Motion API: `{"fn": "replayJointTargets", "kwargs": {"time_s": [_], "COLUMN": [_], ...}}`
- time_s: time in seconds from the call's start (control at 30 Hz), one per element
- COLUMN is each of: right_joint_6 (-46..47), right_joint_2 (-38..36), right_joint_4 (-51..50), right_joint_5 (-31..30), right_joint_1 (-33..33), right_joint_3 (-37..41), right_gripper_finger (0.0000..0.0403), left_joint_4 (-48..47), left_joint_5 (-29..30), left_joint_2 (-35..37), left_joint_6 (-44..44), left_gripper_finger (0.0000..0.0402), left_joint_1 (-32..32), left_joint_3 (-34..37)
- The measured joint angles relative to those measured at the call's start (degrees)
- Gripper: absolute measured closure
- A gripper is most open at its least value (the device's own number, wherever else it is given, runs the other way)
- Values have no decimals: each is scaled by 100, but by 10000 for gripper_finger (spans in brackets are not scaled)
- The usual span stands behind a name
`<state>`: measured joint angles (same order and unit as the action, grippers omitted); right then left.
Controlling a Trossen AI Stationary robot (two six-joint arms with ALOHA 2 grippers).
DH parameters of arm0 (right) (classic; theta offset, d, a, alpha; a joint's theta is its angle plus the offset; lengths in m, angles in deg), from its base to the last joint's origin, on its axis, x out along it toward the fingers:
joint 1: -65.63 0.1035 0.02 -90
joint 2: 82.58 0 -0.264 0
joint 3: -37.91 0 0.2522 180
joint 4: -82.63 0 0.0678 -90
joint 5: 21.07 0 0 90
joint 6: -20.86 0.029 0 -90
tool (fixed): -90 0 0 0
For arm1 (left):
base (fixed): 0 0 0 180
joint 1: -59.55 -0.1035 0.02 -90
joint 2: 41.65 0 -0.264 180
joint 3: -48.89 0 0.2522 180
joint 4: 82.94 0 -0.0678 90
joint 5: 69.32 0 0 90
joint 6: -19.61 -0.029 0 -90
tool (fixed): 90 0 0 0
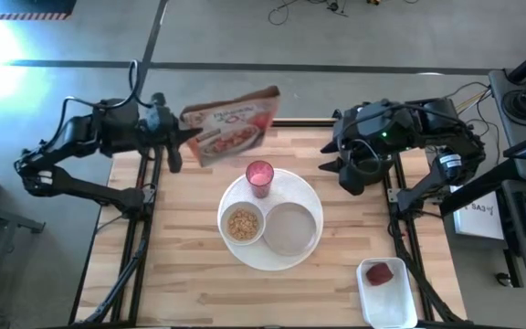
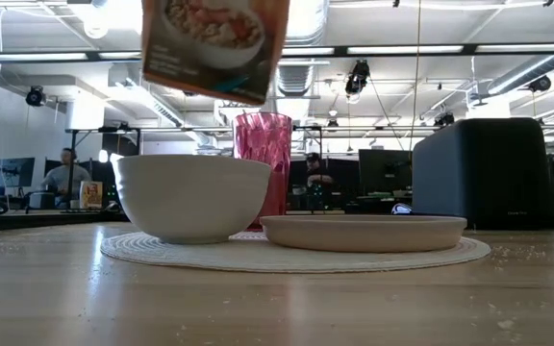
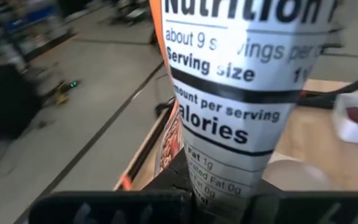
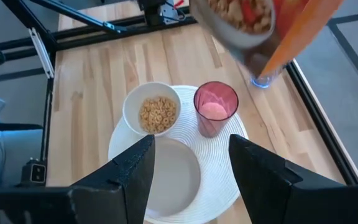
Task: Arrange a breakfast setting
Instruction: Pour the cereals from the cereal box into the white bowl
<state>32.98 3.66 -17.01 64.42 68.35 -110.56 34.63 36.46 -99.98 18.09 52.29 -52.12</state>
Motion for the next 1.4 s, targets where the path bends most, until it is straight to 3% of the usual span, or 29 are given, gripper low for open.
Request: {"fn": "replayJointTargets", "kwargs": {"time_s": [0.53, 0.8, 1.07, 1.4], "right_joint_6": [-13, -24, -230, -214], "right_joint_2": [24, 24, 24, 27], "right_joint_4": [-82, -89, -93, -93], "right_joint_5": [0, 0, 0, 0], "right_joint_1": [0, 0, 0, 0], "right_joint_3": [0, 2, 2, 2], "right_gripper_finger": [207, 207, 207, 207], "left_joint_4": [-1506, -2037, -2014, -1282], "left_joint_5": [2479, 3732, 4918, 5003], "left_joint_2": [331, 324, 322, 318], "left_joint_6": [1016, 2045, 3278, 5152], "left_gripper_finger": [401, 401, 401, 401], "left_joint_1": [0, 0, 0, 0], "left_joint_3": [-83, 142, 1287, 3209]}}
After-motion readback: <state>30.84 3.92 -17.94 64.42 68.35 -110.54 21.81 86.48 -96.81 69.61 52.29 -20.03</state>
